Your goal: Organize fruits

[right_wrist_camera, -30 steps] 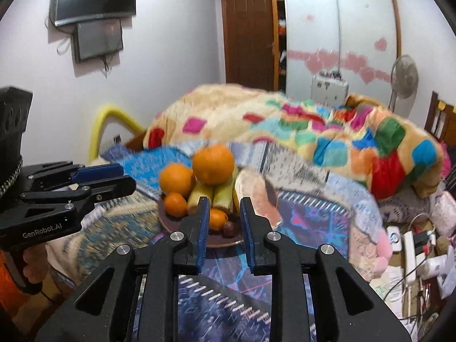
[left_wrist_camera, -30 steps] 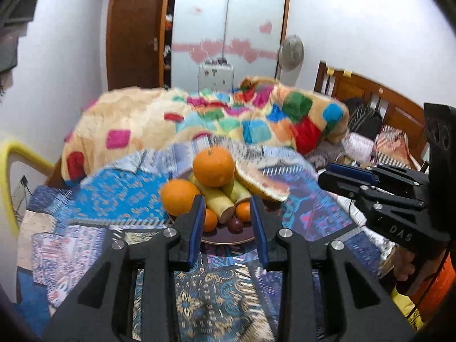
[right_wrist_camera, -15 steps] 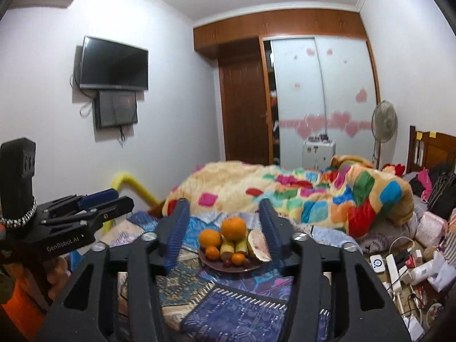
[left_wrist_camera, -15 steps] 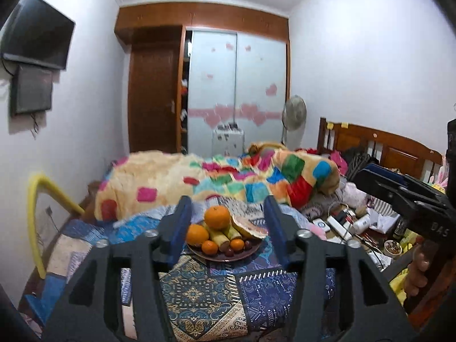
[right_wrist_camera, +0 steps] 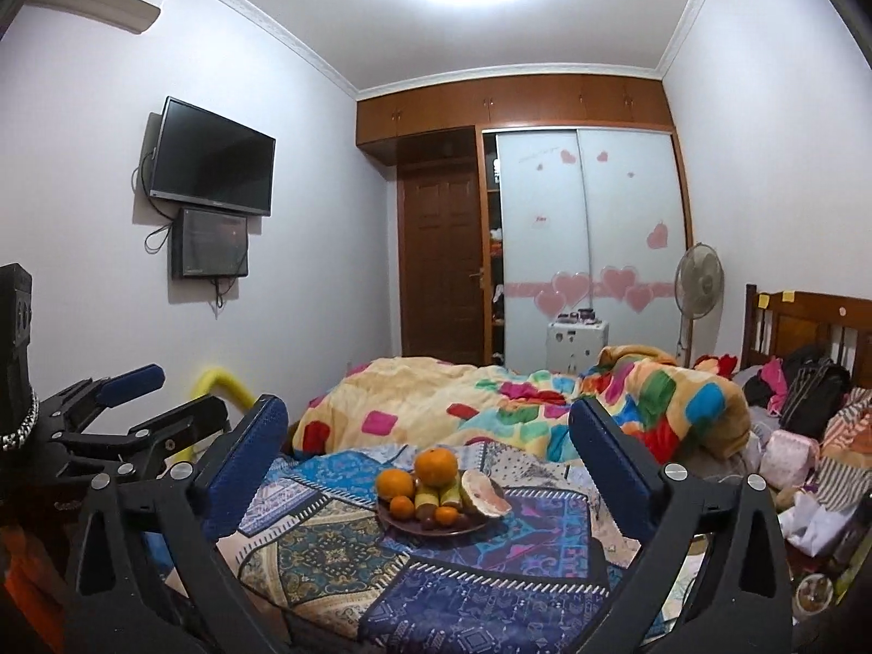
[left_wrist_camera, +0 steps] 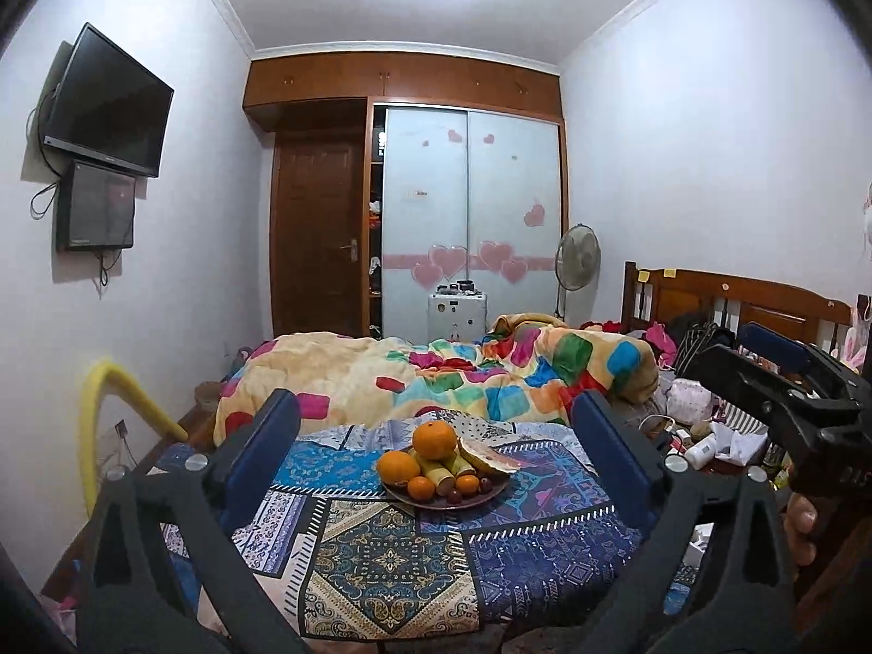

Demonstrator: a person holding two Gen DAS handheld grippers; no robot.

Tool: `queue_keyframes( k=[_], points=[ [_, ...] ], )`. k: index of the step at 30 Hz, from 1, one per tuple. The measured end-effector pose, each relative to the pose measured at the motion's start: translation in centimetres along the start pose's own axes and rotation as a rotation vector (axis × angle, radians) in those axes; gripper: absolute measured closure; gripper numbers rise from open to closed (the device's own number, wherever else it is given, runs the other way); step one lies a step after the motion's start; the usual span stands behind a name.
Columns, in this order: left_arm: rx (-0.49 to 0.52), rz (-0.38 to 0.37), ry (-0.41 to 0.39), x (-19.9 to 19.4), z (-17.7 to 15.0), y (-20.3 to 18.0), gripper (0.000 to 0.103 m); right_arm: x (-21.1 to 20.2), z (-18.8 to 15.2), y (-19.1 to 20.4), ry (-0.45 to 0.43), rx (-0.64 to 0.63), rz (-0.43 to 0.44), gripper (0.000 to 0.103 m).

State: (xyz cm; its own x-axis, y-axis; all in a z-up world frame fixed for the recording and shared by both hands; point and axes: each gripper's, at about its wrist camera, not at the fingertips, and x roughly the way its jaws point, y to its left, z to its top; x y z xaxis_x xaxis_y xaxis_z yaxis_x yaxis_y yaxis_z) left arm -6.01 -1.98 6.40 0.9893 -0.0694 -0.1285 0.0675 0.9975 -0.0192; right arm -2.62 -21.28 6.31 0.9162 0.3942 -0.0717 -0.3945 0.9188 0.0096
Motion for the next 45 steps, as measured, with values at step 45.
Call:
queue_keyframes(
  k=[45],
  points=[
    [0.001,0.002,0.018,0.9,-1.1,-0.1,0.0,-0.2,-0.7,0.4,0.028,0.016,-0.024,0.0]
  ],
)
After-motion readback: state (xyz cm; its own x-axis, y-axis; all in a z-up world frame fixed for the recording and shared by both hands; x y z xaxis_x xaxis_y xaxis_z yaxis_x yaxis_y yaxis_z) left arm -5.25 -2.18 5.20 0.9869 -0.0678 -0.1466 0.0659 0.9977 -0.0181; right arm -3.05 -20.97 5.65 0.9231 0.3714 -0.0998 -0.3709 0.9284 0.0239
